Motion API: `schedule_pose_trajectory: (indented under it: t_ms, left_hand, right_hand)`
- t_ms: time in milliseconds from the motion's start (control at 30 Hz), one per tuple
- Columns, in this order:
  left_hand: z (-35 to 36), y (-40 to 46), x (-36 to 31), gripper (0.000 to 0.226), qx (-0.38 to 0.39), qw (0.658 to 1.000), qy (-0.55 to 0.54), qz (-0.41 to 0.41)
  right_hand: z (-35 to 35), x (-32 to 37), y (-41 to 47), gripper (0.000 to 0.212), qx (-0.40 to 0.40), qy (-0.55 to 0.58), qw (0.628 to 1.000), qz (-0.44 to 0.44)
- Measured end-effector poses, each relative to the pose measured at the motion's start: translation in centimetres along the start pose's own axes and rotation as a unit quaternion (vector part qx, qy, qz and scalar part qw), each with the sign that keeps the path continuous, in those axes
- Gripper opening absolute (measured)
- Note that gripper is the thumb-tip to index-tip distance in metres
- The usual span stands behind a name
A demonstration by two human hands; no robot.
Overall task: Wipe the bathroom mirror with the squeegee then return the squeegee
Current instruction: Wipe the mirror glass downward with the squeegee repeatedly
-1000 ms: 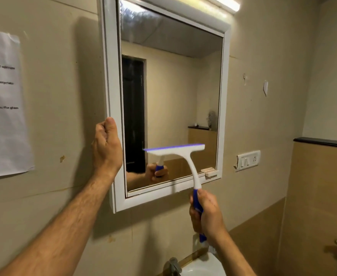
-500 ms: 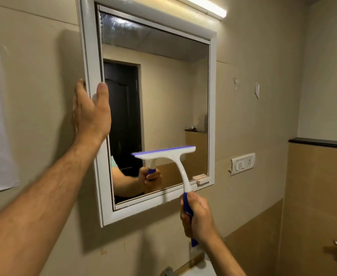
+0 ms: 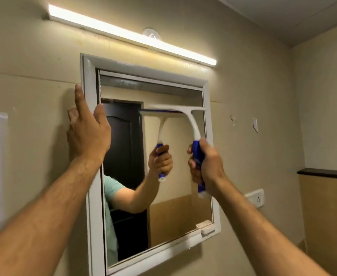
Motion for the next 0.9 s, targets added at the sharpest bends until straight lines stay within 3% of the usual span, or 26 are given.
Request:
schedule_pose_trajectory:
  t_ms: [233, 433, 600, 733, 900]
  left_hand:
    - [0.3, -0.1, 0.8, 0.059, -0.002, 1.0, -0.012, -0.001]
    - [0.3, -0.2, 0.9, 0.059, 0.002, 1.0, -0.026, -0.01]
    - [0.2, -0.2, 0.8, 0.06, 0.008, 0.999, -0.029, -0.014]
    - [0.2, -0.2, 0.9, 0.06, 0.015, 0.999, -0.035, -0.016]
    - [0.0, -0.3, 0.9, 0.062, 0.019, 0.999, -0.042, -0.02]
  right_hand:
    - [1.8, 2.2, 3.9, 0.048, -0.007, 0.014, 1.0, 0.022]
    - [-1.0, -3.2, 2.0, 0.047, -0.004, -0.039, 0.999, -0.036]
    - [-0.3, 0.2, 3.3, 0.045, -0.004, -0.043, 0.996, -0.079]
    - [2.2, 3.3, 4.9, 0.045, -0.001, -0.023, 0.999, -0.043]
    - [1.7, 0.7, 4.3, 0.046, 0.002, -0.022, 0.999, -0.028]
Point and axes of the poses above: each hand's wrist, its own y-axis towards the middle knuckle, its own z-axis out of the palm, x = y × z, the point moved 1 cm from there along y, towards the middle knuckle, and after that the axes turned 14 degrees about -x, right-handed, at the moved point
